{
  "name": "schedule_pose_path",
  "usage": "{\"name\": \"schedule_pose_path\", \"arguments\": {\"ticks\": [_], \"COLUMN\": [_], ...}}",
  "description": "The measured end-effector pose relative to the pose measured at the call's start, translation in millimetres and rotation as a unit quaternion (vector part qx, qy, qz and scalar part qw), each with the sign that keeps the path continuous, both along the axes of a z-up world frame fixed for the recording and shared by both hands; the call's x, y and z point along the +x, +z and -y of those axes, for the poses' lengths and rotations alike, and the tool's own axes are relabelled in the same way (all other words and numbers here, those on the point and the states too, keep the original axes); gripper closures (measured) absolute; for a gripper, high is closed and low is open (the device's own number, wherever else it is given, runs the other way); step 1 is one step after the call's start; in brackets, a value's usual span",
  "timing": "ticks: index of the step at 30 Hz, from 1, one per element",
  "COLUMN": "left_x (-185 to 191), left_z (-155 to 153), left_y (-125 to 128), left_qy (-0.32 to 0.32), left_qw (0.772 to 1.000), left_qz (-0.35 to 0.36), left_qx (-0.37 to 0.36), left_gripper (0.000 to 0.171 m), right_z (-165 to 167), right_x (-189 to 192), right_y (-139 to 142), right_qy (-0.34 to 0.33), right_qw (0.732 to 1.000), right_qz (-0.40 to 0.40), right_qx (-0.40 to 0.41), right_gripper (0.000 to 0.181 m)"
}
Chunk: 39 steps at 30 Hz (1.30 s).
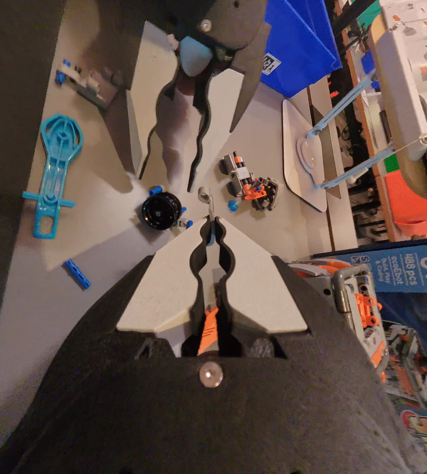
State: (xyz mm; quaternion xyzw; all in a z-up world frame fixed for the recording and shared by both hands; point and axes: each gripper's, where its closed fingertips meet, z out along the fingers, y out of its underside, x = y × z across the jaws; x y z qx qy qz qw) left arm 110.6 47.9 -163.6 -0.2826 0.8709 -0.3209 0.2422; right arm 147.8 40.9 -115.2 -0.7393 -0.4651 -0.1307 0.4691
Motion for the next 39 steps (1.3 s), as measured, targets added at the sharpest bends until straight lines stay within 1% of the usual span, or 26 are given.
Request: {"name": "schedule_pose_path", "arguments": {"ticks": [1, 3, 5, 9, 10, 13, 15, 19, 24, 37, 39], "left_x": [0, 1, 2, 5, 3, 3, 5, 7, 7, 5, 4], "left_z": [0, 1, 4, 5, 7, 10, 11, 11, 13, 17, 18], "left_y": [-2, -2, -2, 4, 3, -3, -6, -6, -4, -3, -4], "left_qy": [-0.002, -0.006, -0.01, -0.018, -0.029, -0.042, -0.047, -0.046, -0.052, -0.067, -0.073], "left_qw": [1.0, 1.0, 0.999, 0.993, 0.991, 0.987, 0.986, 0.989, 0.988, 0.988, 0.987], "left_qz": [-0.002, 0.017, 0.029, 0.095, 0.105, 0.115, 0.12, 0.114, 0.124, 0.126, 0.128], "left_qx": [0.003, 0.013, 0.019, 0.068, 0.078, 0.105, 0.109, 0.08, 0.078, 0.062, 0.067], "left_gripper": [0.132, 0.136, 0.137, 0.141, 0.145, 0.145, 0.146, 0.147, 0.156, 0.157, 0.157], "right_z": [0, -1, -2, -5, -5, -3, -2, 0, 1, 5, 4], "right_x": [-1, -4, -8, -9, -9, -12, -13, -10, -13, -18, -20], "right_y": [-2, -7, -9, -10, -9, -13, -17, -28, -26, -24, -26], "right_qy": [0.003, 0.013, 0.027, 0.043, 0.047, 0.064, 0.073, 0.088, 0.096, 0.109, 0.113], "right_qw": [1.0, 0.997, 0.993, 0.973, 0.968, 0.96, 0.954, 0.948, 0.943, 0.944, 0.949], "right_qz": [0.02, 0.068, 0.107, 0.197, 0.213, 0.238, 0.253, 0.276, 0.283, 0.268, 0.25], "right_qx": [0.01, 0.029, 0.052, 0.111, 0.122, 0.136, 0.139, 0.135, 0.149, 0.16, 0.157], "right_gripper": [0.181, 0.181, 0.181, 0.181, 0.181, 0.181, 0.181, 0.181, 0.181, 0.181, 0.181]}}
